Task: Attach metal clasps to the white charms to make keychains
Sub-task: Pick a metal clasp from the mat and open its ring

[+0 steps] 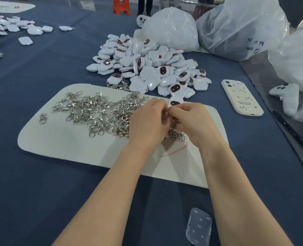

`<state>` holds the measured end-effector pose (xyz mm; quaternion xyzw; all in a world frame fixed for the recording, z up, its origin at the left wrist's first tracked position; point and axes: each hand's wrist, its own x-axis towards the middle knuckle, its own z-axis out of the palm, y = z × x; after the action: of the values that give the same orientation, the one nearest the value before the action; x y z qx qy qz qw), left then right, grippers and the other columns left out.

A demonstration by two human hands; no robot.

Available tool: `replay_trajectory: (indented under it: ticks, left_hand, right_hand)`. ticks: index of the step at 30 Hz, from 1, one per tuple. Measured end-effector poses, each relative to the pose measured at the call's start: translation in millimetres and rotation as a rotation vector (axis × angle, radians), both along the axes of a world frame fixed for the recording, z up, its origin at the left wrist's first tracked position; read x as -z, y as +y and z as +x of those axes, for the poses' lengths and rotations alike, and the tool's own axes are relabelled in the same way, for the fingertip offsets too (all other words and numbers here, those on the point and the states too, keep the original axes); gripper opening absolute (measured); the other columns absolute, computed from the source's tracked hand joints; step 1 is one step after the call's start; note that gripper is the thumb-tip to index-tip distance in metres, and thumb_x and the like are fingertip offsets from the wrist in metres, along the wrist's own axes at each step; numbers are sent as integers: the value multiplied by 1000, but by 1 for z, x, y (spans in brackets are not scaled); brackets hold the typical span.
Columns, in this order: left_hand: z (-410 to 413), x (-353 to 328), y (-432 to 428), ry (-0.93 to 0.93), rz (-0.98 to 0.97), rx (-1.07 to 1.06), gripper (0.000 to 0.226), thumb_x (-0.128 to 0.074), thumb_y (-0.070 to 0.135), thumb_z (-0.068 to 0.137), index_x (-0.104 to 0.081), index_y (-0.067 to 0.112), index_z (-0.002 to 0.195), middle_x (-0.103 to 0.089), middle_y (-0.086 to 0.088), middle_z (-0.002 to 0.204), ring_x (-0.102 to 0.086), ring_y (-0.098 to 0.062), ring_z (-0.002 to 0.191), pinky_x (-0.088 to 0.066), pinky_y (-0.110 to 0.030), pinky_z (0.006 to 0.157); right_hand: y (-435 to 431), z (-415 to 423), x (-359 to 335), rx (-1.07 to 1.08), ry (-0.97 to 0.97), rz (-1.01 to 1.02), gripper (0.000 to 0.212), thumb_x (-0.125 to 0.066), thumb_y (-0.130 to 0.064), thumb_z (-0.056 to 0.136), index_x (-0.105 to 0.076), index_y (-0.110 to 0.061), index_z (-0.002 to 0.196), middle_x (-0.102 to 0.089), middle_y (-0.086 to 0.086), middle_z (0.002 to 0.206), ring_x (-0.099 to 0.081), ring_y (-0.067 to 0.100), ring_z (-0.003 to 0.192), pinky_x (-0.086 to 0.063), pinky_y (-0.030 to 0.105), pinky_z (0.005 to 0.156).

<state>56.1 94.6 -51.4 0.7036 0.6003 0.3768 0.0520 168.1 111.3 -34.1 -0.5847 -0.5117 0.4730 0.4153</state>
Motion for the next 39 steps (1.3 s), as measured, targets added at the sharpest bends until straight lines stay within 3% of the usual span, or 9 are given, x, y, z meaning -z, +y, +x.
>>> replay_trajectory:
  ticks: [4, 8, 11, 21, 25, 28, 32, 37, 39]
  left_hand:
    - [0, 2, 1, -3, 27, -28, 6, -59, 20, 83, -56, 15, 82, -61, -1, 90, -57, -28, 77, -38, -34, 62]
    - [0, 5, 2, -10, 43, -50, 6, -61, 19, 82, -57, 14, 82, -62, -1, 89, -56, -28, 77, -34, -32, 61]
    - [0, 5, 3, -35, 49, -60, 3, -60, 17, 82, -58, 15, 81, -62, 0, 87, -56, -27, 76, -33, -30, 60]
    - [-1, 5, 3, -16, 0, -7, 2, -58, 18, 83, -58, 16, 83, -61, 1, 89, -55, -24, 77, -36, -31, 62]
    - [-5, 1, 3, -189, -95, 25, 2, -60, 17, 80, -61, 17, 79, -63, 5, 82, -57, -21, 77, -42, -33, 67]
    - [-10, -3, 4, -336, -213, 97, 7, -64, 19, 79, -60, 20, 73, -59, 9, 68, -55, -15, 70, -42, -28, 67]
    - [-16, -8, 4, -494, -334, 186, 17, -65, 14, 78, -58, 22, 66, -54, 12, 64, -49, 4, 56, -34, -5, 54]
    - [-22, -11, 5, -626, -428, 225, 15, -63, 10, 80, -61, 18, 68, -57, 7, 65, -48, -11, 63, -38, -21, 59]
    - [-24, -12, 6, -642, -439, 230, 14, -62, 9, 81, -62, 18, 69, -58, 7, 65, -50, -9, 62, -39, -17, 57]
  right_hand:
    - [-1, -4, -1, 0, 28, -5, 20, -53, 0, 75, -60, 17, 81, -47, 14, 65, -41, 22, 65, -40, 35, 68]
    - [-4, -6, -2, 8, 6, 29, 23, -52, 2, 76, -72, -6, 69, -54, 4, 54, -47, 13, 51, -44, 20, 53]
    - [-4, -5, -3, 4, 15, 38, 27, -52, 3, 77, -72, -12, 65, -55, 0, 51, -48, 9, 47, -42, 15, 47]
    - [-1, -1, 1, 7, 29, 30, 16, -54, 3, 78, -66, -7, 78, -62, -3, 49, -55, 6, 43, -44, 14, 45]
    - [-2, 9, 0, -102, -59, 89, 5, -62, -2, 82, -66, -4, 82, -71, 8, 68, -63, 11, 56, -55, 25, 59]
    - [-2, 17, -1, -207, -180, 178, 5, -63, -7, 87, -63, -8, 82, -69, 5, 69, -62, 14, 63, -54, 31, 69]
    - [-3, 16, -1, -310, -233, 292, 17, -57, -3, 90, -58, -17, 81, -58, -2, 68, -54, 13, 66, -47, 28, 70]
    - [-3, 17, 0, -375, -191, 327, 20, -55, -2, 92, -56, -20, 81, -56, 4, 75, -51, 15, 72, -46, 33, 74]
    - [-4, 16, 0, -389, -160, 328, 20, -54, -1, 92, -56, -18, 82, -56, 4, 75, -50, 14, 71, -44, 27, 72]
